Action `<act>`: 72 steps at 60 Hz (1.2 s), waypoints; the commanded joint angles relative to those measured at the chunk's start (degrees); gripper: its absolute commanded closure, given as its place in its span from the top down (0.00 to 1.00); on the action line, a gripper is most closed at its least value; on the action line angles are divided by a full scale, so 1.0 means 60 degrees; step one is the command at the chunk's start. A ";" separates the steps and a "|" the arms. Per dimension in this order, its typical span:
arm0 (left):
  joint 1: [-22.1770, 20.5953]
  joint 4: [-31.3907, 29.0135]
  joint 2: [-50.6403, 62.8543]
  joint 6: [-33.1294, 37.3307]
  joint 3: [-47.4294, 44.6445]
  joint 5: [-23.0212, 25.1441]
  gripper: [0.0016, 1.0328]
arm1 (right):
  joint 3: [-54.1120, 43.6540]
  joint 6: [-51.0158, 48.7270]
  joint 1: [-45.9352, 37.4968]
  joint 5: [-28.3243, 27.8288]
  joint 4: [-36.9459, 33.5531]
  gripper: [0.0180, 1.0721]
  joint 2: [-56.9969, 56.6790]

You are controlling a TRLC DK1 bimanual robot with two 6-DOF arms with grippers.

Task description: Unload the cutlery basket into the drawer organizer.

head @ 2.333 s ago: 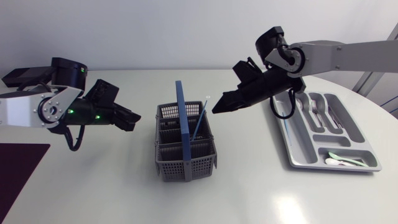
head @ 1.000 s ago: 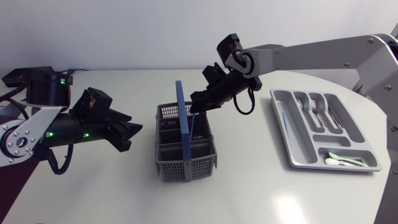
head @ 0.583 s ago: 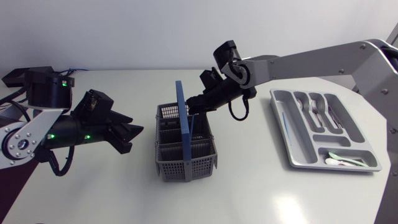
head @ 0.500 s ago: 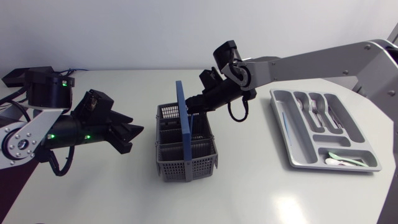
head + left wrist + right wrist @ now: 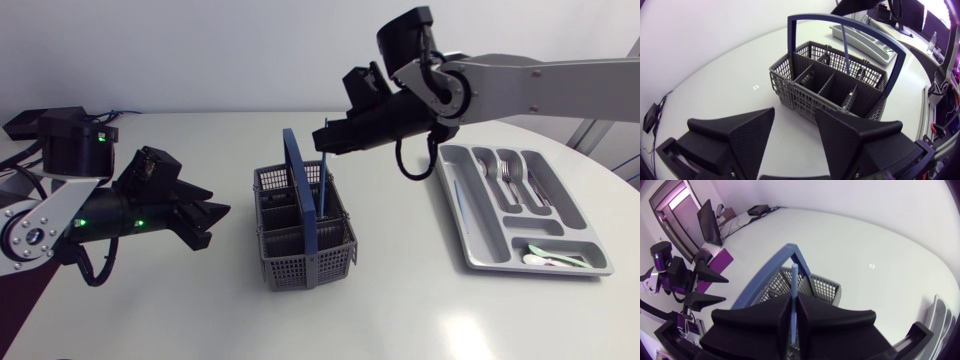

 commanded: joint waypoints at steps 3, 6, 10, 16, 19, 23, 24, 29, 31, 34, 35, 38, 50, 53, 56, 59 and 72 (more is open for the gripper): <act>-0.0116 0.0063 -0.0193 -0.0003 -0.0211 0.0032 0.58 | -0.0546 0.0035 0.0063 0.0173 0.0321 0.10 -0.0909; -0.0116 0.0048 -0.0237 -0.0018 -0.0225 0.0032 0.58 | -0.0590 0.0035 -0.0010 0.0188 0.0350 0.10 -0.1231; -0.0116 0.0034 -0.0281 -0.0003 -0.0240 0.0017 0.58 | -0.0458 0.0020 -0.0215 0.0129 0.0013 0.10 -0.1598; -0.0116 -0.0010 -0.0339 -0.0003 -0.0269 0.0017 0.58 | 0.0171 -0.0258 -0.0947 -0.0339 -0.1290 0.10 -0.1920; -0.0131 -0.0025 -0.0354 -0.0018 -0.0269 0.0017 0.58 | 0.0420 -0.0434 -0.1402 -0.0398 -0.1876 0.10 -0.2022; -0.0145 -0.0025 -0.0369 -0.0003 -0.0284 0.0003 0.58 | 0.0787 -0.0917 -0.2017 -0.0398 -0.2784 0.10 -0.1964; -0.0160 -0.0040 -0.0369 -0.0003 -0.0284 0.0003 0.58 | 0.0845 -0.0990 -0.2178 -0.0398 -0.2916 0.10 -0.1949; -0.0189 -0.0054 -0.0369 -0.0003 -0.0284 0.0003 0.58 | 0.1065 -0.1649 -0.3159 -0.0413 -0.3751 0.10 -0.1715; -0.0189 -0.0054 -0.0383 -0.0003 -0.0284 -0.0012 0.58 | 0.1109 -0.1869 -0.3511 -0.0486 -0.3971 0.10 -0.1612; -0.0218 -0.0098 -0.0383 -0.0003 -0.0254 -0.0012 0.58 | 0.1094 -0.2221 -0.4068 -0.0501 -0.4220 0.10 -0.1437; -0.0233 -0.0113 -0.0383 -0.0003 -0.0240 -0.0012 0.58 | 0.1094 -0.2382 -0.4229 -0.0501 -0.4323 0.10 -0.1378; -0.0248 -0.0142 -0.0413 -0.0003 -0.0240 -0.0026 0.58 | 0.1006 -0.2719 -0.4668 -0.0501 -0.4469 0.10 -0.1217; -0.0350 -0.0171 -0.0427 -0.0003 -0.0211 -0.0085 0.58 | 0.0831 -0.3656 -0.6221 -0.0457 -0.4630 0.10 -0.0133; -0.0380 -0.0171 -0.0427 -0.0003 -0.0211 -0.0114 0.58 | 0.0845 -0.3788 -0.6470 -0.0398 -0.4616 0.10 0.0160; -0.0423 -0.0186 -0.0427 -0.0003 -0.0211 -0.0158 0.58 | 0.0831 -0.3876 -0.6646 -0.0281 -0.4542 0.10 0.0438; -0.0438 -0.0201 -0.0427 -0.0003 -0.0211 -0.0202 0.58 | 0.0845 -0.3935 -0.6792 -0.0178 -0.4410 0.10 0.0775; -0.0321 -0.0215 -0.0383 0.0056 -0.0108 -0.0261 0.58 | 0.0875 -0.4096 -0.7114 0.0144 -0.4000 0.10 0.2138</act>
